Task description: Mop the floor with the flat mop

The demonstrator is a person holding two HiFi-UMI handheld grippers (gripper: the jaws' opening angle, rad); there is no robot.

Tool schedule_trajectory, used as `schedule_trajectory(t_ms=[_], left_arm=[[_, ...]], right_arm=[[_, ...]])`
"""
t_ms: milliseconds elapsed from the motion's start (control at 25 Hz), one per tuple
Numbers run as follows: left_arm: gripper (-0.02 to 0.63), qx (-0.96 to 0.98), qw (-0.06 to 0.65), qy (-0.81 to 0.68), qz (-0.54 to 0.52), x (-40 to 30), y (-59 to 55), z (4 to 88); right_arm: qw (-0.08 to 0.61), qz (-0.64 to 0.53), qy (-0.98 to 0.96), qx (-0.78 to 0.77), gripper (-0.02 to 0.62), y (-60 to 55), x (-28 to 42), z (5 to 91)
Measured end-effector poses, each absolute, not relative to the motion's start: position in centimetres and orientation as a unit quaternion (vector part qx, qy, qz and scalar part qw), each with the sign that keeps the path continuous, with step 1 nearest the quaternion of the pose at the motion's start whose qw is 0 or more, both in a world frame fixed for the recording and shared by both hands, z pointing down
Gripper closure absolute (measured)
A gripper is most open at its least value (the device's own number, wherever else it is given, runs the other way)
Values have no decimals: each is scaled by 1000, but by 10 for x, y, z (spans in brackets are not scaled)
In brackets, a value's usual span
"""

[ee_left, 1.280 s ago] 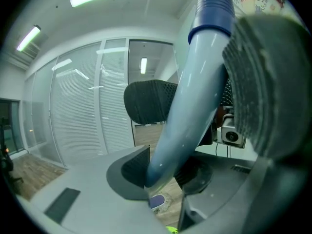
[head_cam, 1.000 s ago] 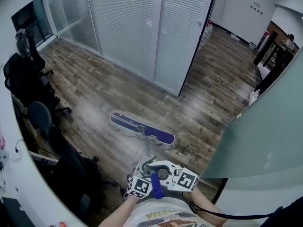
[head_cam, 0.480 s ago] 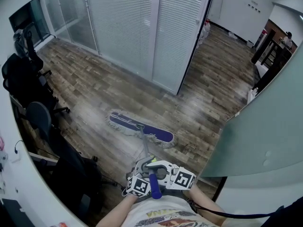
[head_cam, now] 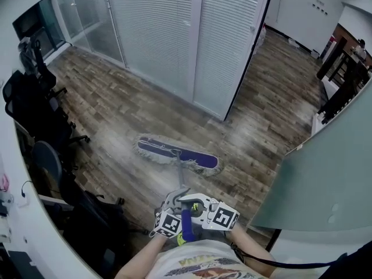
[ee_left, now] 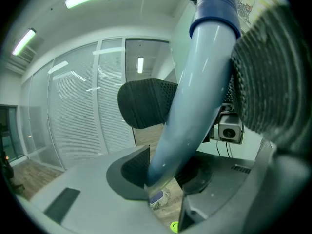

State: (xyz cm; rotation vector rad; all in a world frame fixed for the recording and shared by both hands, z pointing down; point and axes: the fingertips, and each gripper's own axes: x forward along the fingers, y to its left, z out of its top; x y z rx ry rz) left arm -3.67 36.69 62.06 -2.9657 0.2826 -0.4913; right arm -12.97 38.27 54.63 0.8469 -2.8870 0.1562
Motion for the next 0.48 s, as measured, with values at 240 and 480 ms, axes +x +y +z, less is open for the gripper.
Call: schedule_trajectory(t_ms=[240,480], left_arm=[[508,-979,55,89,-174,12,279,616],[505,-979,49,96,-175,63,187,614]], right_arm=[[51,51,-957,281,426,294,-80,537],[43,45,-959,275,426,204,-27,534]])
